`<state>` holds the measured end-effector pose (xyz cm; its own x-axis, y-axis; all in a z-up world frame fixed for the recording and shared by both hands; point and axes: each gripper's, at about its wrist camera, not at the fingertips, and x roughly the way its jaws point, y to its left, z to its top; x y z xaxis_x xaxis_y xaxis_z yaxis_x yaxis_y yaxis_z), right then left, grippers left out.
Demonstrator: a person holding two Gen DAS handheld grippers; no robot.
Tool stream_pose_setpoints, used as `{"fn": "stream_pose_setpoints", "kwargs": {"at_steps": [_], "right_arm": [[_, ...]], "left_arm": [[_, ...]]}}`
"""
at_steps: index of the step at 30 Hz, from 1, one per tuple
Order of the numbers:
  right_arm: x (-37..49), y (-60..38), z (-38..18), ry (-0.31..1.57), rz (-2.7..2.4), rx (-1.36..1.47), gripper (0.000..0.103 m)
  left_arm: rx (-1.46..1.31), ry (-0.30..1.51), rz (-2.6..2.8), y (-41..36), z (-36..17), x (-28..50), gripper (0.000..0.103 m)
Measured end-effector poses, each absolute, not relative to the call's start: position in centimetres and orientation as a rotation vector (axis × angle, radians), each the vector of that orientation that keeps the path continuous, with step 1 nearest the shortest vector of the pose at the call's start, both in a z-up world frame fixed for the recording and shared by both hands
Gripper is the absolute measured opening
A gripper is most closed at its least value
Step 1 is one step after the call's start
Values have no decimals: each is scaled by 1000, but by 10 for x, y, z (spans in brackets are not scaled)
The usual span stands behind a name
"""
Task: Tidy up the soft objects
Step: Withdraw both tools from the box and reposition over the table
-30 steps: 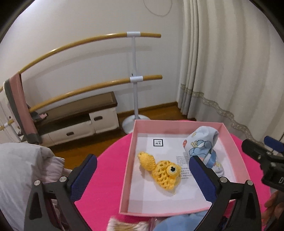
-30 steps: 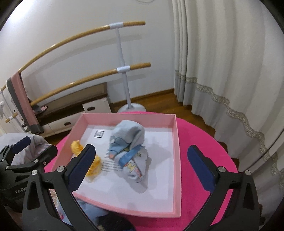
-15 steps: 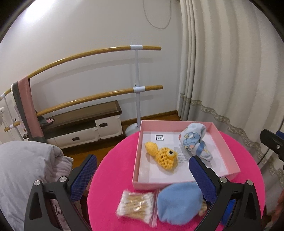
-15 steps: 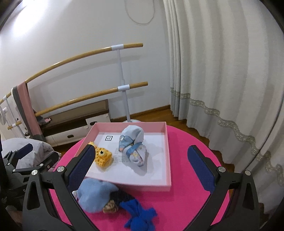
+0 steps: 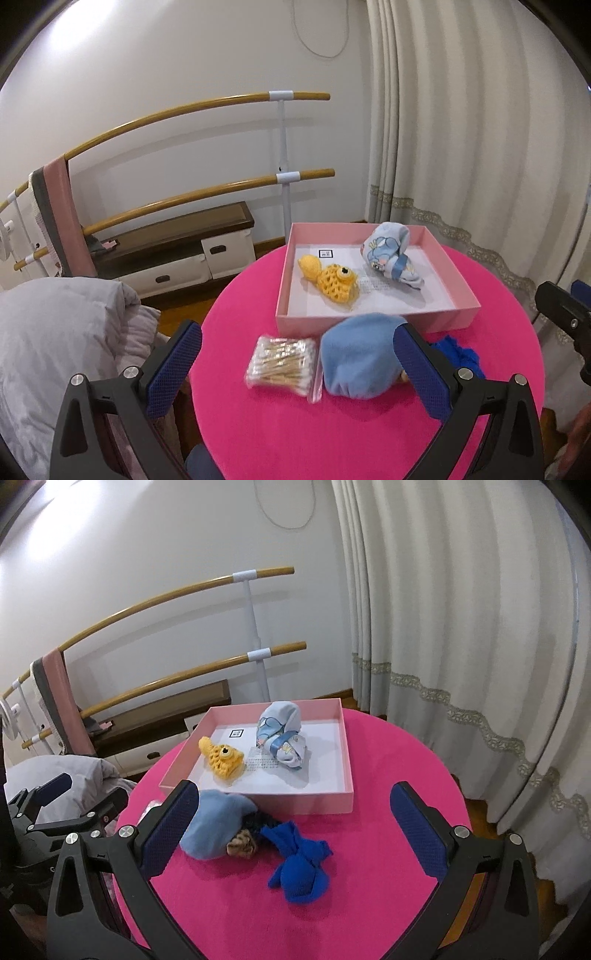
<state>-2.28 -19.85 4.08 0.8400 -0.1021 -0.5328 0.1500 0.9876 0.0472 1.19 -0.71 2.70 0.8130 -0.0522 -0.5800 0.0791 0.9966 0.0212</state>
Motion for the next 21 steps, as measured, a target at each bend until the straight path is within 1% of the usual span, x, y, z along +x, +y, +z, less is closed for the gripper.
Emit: {"fn": "stream_pose_setpoints", "kwargs": {"at_steps": [14, 21], "right_arm": [[-44, -197, 44, 540, -149, 78, 103], [-48, -197, 44, 540, -153, 78, 103]], "left_arm": [[18, 582, -65, -7, 35, -17, 103], [-2, 574, -60, -2, 30, -23, 103]]}}
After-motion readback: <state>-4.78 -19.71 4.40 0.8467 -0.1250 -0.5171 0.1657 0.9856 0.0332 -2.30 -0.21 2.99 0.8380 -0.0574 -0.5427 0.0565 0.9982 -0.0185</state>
